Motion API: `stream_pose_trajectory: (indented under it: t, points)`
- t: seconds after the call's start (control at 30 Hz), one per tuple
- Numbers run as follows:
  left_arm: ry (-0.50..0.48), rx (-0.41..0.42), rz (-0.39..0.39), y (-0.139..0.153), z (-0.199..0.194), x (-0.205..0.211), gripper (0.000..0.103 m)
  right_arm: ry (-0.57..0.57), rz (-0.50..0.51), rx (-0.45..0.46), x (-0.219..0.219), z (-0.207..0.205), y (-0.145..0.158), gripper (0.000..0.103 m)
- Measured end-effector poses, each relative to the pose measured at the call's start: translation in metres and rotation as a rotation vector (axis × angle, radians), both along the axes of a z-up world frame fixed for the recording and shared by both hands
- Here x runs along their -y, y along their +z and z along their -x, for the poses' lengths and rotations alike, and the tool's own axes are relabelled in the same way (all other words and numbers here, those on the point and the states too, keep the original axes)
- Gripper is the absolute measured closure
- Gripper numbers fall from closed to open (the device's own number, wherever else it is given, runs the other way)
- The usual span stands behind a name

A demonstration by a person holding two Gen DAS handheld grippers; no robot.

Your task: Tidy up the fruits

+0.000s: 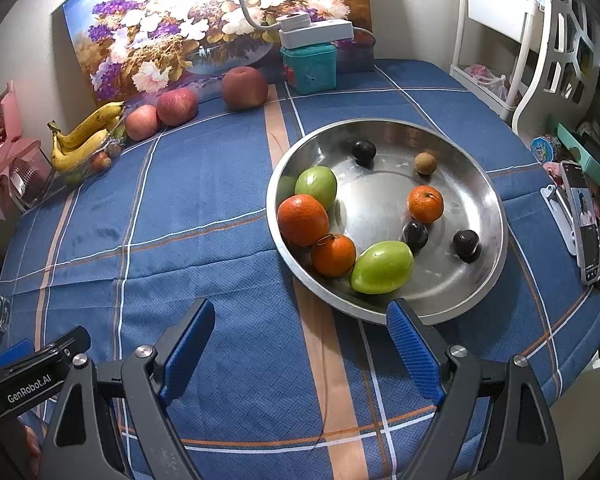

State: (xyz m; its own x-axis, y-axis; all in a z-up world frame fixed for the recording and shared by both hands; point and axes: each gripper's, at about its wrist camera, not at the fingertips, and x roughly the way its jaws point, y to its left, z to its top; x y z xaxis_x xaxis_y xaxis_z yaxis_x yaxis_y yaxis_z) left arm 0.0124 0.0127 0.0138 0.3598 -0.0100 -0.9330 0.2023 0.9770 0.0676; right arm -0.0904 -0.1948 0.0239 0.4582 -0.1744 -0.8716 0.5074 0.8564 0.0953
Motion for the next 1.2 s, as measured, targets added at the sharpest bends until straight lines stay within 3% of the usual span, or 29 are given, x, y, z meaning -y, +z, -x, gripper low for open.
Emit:
stream_pose_trajectory:
  t: [1.2]
  points:
    - [-0.008, -0.007, -0.004, -0.0031, 0.0012, -0.0008, 0.0, -0.001, 0.004, -0.008, -0.0044, -0.0018, 0.0002, 0.015]
